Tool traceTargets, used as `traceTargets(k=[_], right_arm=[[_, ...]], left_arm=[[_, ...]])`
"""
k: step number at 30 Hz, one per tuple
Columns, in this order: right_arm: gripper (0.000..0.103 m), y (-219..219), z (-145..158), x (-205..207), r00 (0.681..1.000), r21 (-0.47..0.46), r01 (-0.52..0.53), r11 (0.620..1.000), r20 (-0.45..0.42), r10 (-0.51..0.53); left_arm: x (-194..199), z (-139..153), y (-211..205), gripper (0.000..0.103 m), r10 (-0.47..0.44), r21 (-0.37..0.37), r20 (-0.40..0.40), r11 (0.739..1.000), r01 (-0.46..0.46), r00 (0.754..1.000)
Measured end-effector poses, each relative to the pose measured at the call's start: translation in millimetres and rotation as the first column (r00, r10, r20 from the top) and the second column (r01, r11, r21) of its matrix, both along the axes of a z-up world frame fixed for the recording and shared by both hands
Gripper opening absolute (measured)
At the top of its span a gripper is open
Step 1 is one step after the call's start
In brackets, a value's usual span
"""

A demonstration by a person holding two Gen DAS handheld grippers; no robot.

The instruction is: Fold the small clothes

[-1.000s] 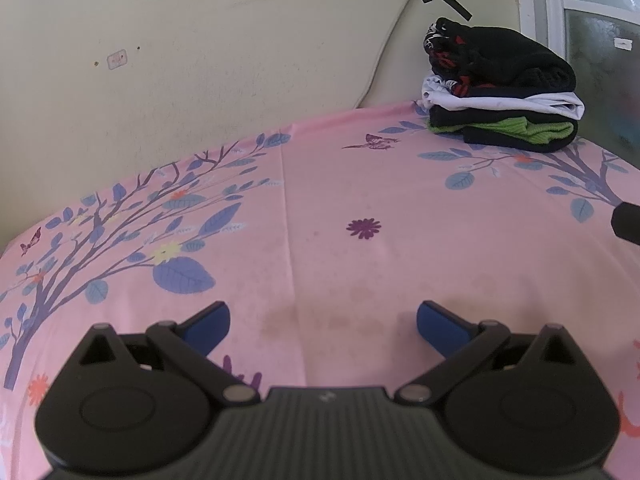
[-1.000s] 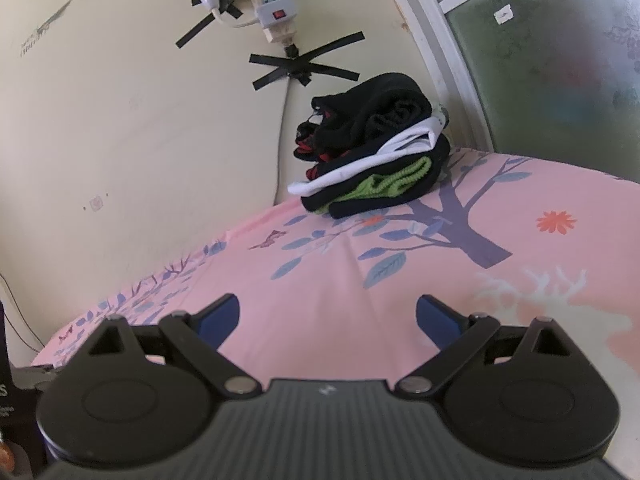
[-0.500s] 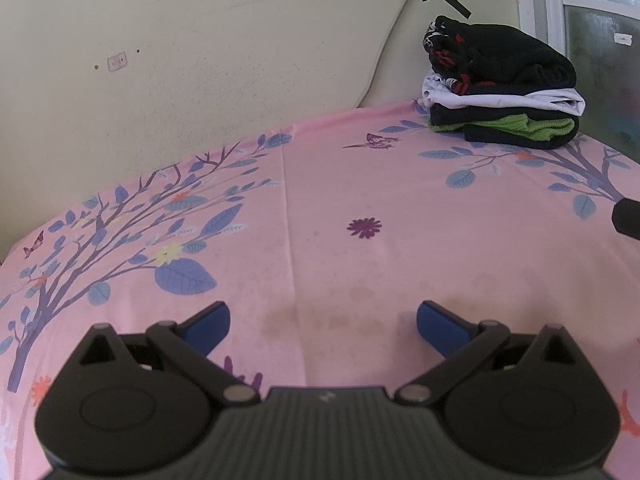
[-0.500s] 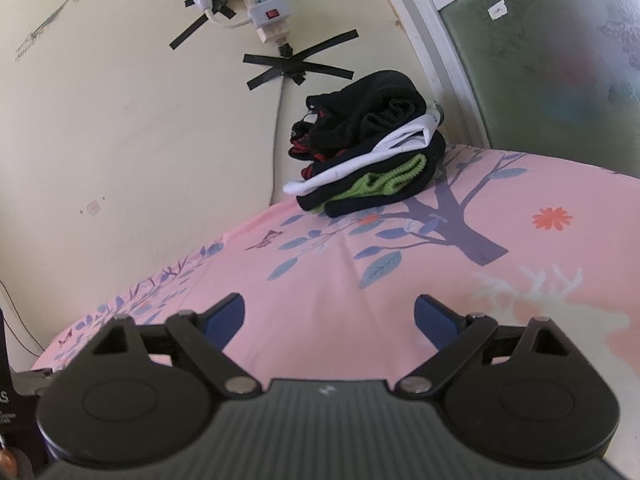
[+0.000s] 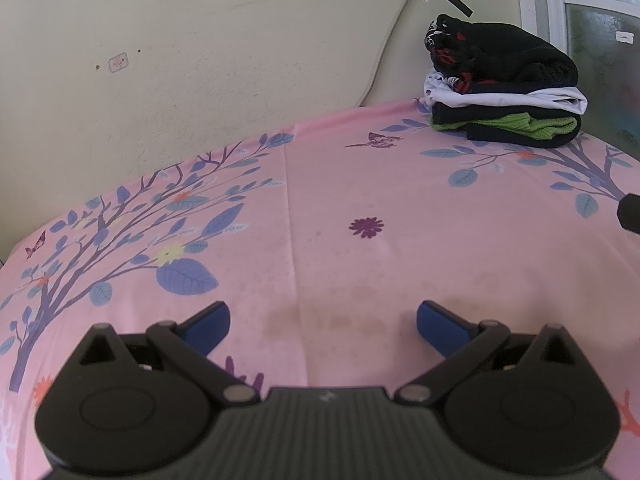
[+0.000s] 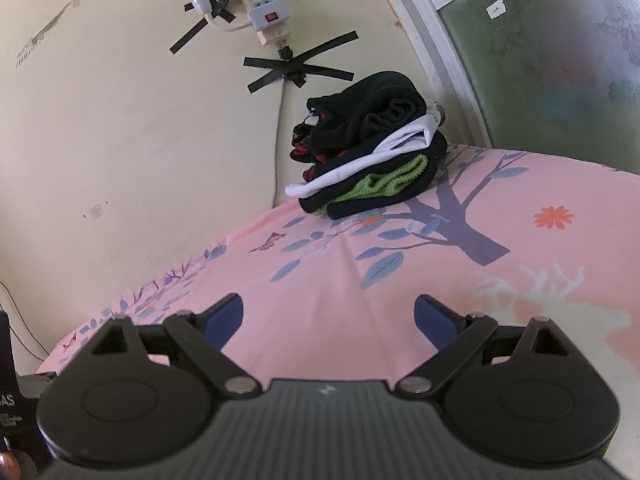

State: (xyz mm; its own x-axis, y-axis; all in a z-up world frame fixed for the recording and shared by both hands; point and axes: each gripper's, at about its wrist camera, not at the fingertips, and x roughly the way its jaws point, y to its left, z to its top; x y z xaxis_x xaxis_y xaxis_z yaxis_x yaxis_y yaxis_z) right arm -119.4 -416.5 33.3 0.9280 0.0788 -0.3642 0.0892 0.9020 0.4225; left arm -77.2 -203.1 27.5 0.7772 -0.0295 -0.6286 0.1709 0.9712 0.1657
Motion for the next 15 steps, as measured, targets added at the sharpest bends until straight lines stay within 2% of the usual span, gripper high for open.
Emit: traceTargets(k=[15], right_arm=[[0.093,-1.4,-0.5,1.3,1.0,0.003,-0.007,1.0,0.0,0.007]], left_arm=[[0.1,0.0,-0.3,0.103,0.0,0.001,0.001,1.0,0.0,1.0]])
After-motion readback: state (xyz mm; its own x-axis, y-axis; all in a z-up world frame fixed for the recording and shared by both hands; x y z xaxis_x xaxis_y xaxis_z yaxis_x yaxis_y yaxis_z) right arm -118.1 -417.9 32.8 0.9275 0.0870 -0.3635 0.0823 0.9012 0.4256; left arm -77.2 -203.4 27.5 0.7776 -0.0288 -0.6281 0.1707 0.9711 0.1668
